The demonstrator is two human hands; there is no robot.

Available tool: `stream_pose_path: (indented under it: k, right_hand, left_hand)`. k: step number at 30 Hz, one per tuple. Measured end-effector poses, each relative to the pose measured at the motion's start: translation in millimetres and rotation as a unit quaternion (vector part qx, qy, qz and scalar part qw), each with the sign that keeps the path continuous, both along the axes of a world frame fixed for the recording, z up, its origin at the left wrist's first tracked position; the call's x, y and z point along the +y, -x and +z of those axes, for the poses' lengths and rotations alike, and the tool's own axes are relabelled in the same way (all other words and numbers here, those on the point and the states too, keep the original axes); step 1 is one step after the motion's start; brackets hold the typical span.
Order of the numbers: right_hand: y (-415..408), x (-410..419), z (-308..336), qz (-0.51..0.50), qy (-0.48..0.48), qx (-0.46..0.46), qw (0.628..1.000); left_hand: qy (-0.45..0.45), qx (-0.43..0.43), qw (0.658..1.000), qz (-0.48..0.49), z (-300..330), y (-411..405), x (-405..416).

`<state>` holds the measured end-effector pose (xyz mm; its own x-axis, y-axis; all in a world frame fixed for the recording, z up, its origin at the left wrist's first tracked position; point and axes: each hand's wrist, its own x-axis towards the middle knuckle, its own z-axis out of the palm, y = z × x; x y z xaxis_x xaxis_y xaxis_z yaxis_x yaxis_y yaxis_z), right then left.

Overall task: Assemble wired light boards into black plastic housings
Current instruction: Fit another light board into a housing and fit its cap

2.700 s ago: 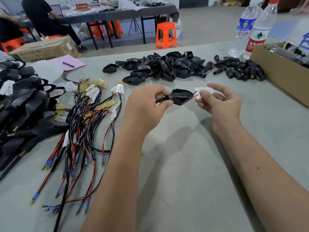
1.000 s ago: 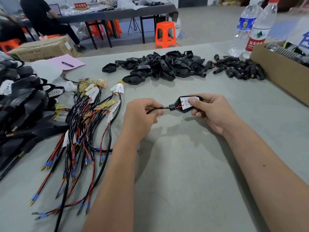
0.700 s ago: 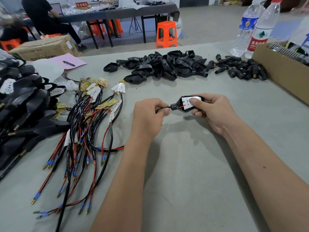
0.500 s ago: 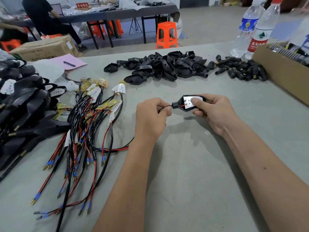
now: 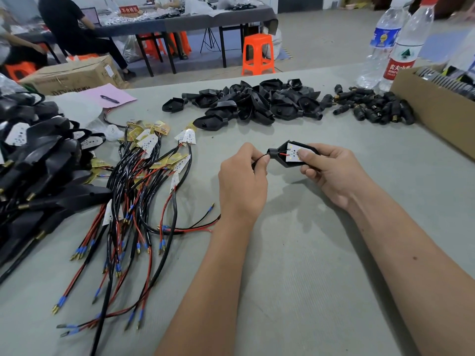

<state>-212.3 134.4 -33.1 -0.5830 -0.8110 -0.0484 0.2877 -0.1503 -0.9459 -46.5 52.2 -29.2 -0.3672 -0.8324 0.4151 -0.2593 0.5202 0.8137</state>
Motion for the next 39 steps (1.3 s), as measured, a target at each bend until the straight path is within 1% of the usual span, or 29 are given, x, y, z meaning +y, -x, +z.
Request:
stream_pose_path:
  k: [3,6,8,10,12,18,23,28,31,35,39]
  right_hand:
    - [1.9,0.9,-1.1,-0.002,-0.003,0.035,0.999]
    - [2.3,-0.1,-3.2,-0.034,-0.007,0.044,0.998]
    - [2.1,-0.5,-3.9,-0.035,-0.01,0.046,0.998]
    - [1.9,-1.1,-4.1,-0.035,-0.013,0.051,0.998]
    - [1.3,-1.5,-3.9,-0.041,-0.018,0.057,0.997]
    - [-1.4,0.3,-2.6,-0.019,-0.015,0.071,0.997]
    - [-1.7,3.1,-0.3,0.008,-0.01,0.07,0.997]
    - [-0.3,6.0,1.0,0.032,-0.016,0.077,0.996]
    - [0.8,7.9,2.9,0.056,-0.012,0.059,0.997]
    - [3.3,7.9,3.2,0.063,-0.016,0.041,0.997]
    - [8.5,7.8,1.5,0.041,-0.031,0.035,0.998]
  left_hand:
    - [-0.003,-0.01,1.0,-0.023,-0.3,-3.5,-4.7]
    - [-0.008,-0.048,0.996,-0.071,-1.8,-9.1,-12.1]
    - [0.023,-0.056,0.996,-0.069,-2.6,-11.8,-15.6]
    - [0.075,-0.052,0.995,-0.042,-2.1,-11.3,-15.8]
    - [0.1,-0.045,0.994,-0.028,-1.3,-7.9,-12.8]
    - [0.068,-0.023,0.996,-0.054,-6.6,-6.0,-12.9]
    - [0.02,0.008,0.998,-0.064,-4.8,-7.5,-13.2]
    - [0.028,0.005,0.995,-0.097,-7.0,-12.9,-15.6]
    - [0.032,0.009,0.994,-0.106,-8.3,-15.4,-17.8]
    - [0.023,-0.006,0.994,-0.108,-7.8,-16.1,-20.5]
    - [-0.012,-0.056,0.994,-0.097,-5.6,-23.6,-29.2]
